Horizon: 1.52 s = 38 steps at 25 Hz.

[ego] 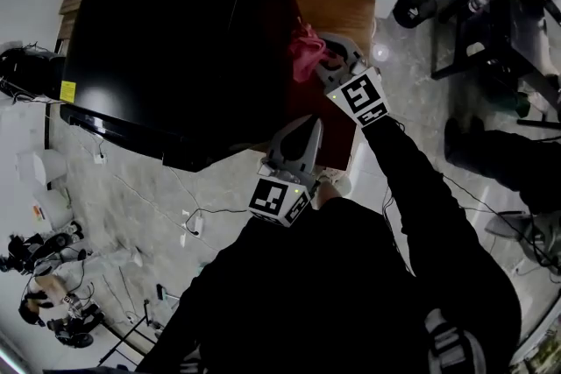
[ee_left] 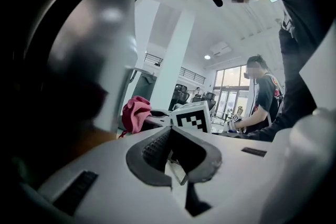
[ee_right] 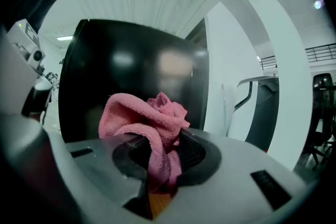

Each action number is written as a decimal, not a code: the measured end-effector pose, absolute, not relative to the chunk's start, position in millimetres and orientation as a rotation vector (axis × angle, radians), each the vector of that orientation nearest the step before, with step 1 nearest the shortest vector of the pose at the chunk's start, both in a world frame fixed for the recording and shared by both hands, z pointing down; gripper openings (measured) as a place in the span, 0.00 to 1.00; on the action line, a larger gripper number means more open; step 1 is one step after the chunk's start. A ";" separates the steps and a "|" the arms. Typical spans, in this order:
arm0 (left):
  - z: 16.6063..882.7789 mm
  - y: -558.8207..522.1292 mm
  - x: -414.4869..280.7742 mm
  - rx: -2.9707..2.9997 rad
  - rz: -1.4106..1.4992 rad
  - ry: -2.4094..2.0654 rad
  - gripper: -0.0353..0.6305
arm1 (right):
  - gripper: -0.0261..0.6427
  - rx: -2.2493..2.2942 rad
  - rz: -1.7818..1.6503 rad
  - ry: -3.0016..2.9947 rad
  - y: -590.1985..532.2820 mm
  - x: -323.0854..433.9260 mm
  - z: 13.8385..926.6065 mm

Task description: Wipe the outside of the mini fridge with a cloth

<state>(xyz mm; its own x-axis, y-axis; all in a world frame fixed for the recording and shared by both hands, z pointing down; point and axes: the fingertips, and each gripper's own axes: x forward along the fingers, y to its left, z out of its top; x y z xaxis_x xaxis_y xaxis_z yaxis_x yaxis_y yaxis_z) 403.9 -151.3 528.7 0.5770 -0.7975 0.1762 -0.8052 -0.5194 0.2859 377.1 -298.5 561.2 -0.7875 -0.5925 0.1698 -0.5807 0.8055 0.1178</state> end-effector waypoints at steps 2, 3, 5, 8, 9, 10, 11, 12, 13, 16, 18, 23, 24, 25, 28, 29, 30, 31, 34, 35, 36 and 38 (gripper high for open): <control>498.0 -140.5 405.0 2.517 0.008 -1.298 0.06 | 0.17 0.906 -0.123 -2.853 -276.5 377.7 514.1; 484.6 -134.0 405.3 2.538 0.001 -1.293 0.06 | 0.17 0.891 -0.147 -2.882 -265.5 376.6 492.2; 463.6 -119.1 403.7 2.568 -0.007 -1.286 0.06 | 0.17 0.852 -0.178 -2.939 -243.4 372.2 453.2; 443.9 -99.3 395.2 2.584 -0.023 -1.292 0.06 | 0.17 0.780 -0.181 -3.006 -215.8 363.7 410.2; 439.5 -94.5 390.4 2.584 -0.029 -1.306 0.06 | 0.17 0.749 -0.187 -3.018 -209.0 359.6 400.1; 435.7 -90.3 384.8 2.582 -0.033 -1.327 0.06 | 0.17 0.717 -0.189 -3.029 -202.7 354.8 391.9; 432.3 -86.3 378.8 2.578 -0.035 -1.355 0.06 | 0.17 0.685 -0.183 -3.040 -196.6 349.8 385.3; 429.0 -82.5 372.8 2.573 -0.038 -1.384 0.06 | 0.17 0.655 -0.172 -3.050 -190.4 344.8 380.0; 425.4 -78.9 367.1 2.567 -0.045 -1.410 0.06 | 0.17 0.629 -0.162 -3.059 -184.0 339.8 375.6; 414.2 -71.1 353.9 2.560 -0.074 -1.458 0.06 | 0.17 0.575 -0.157 -3.071 -166.4 325.0 368.7; 410.8 -67.0 348.4 2.557 -0.081 -1.476 0.06 | 0.17 0.551 -0.135 -3.083 -158.7 316.8 368.2; 410.5 -58.3 345.4 2.552 -0.075 -1.502 0.06 | 0.17 0.549 -0.100 -3.092 -155.9 308.3 372.0; 410.2 -55.9 344.4 2.553 -0.073 -1.504 0.06 | 0.17 0.550 -0.105 -3.092 -156.5 305.7 373.5; 410.3 -53.6 342.3 2.553 -0.072 -1.507 0.06 | 0.17 0.551 -0.113 -3.092 -156.9 302.3 375.2; 411.6 -49.1 334.9 2.543 -0.073 -1.521 0.06 | 0.17 0.570 -0.119 -3.098 -156.6 294.2 378.1; 412.0 -48.8 333.2 2.542 -0.076 -1.525 0.06 | 0.17 0.576 -0.122 -3.103 -156.8 293.1 378.3; 412.7 -48.7 332.0 2.543 -0.077 -1.528 0.06 | 0.17 0.578 -0.125 -3.108 -157.2 292.5 378.9; 414.0 -48.3 331.3 2.546 -0.075 -1.527 0.06 | 0.17 0.579 -0.122 -3.113 -157.3 292.3 380.4; 419.4 -46.0 331.7 2.548 -0.078 -1.514 0.06 | 0.17 0.577 -0.107 -3.105 -156.1 292.7 392.8; 422.1 -46.6 331.9 2.548 -0.077 -1.508 0.06 | 0.17 0.574 -0.103 -3.099 -156.1 292.7 398.1; 425.6 -48.2 332.2 2.547 -0.072 -1.500 0.06 | 0.17 0.572 -0.100 -3.095 -156.6 292.7 403.6; 434.7 -53.1 333.1 2.538 -0.056 -1.485 0.06 | 0.17 0.572 -0.097 -3.103 -158.8 293.3 415.2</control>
<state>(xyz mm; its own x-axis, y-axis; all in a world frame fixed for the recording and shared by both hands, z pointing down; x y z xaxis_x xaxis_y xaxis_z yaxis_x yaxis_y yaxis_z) 333.1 -53.1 434.7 0.4947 -0.8664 0.0683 -0.8588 -0.4754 0.1908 293.3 -158.8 415.2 -0.9342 -0.3557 -0.0259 -0.3567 0.9325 0.0576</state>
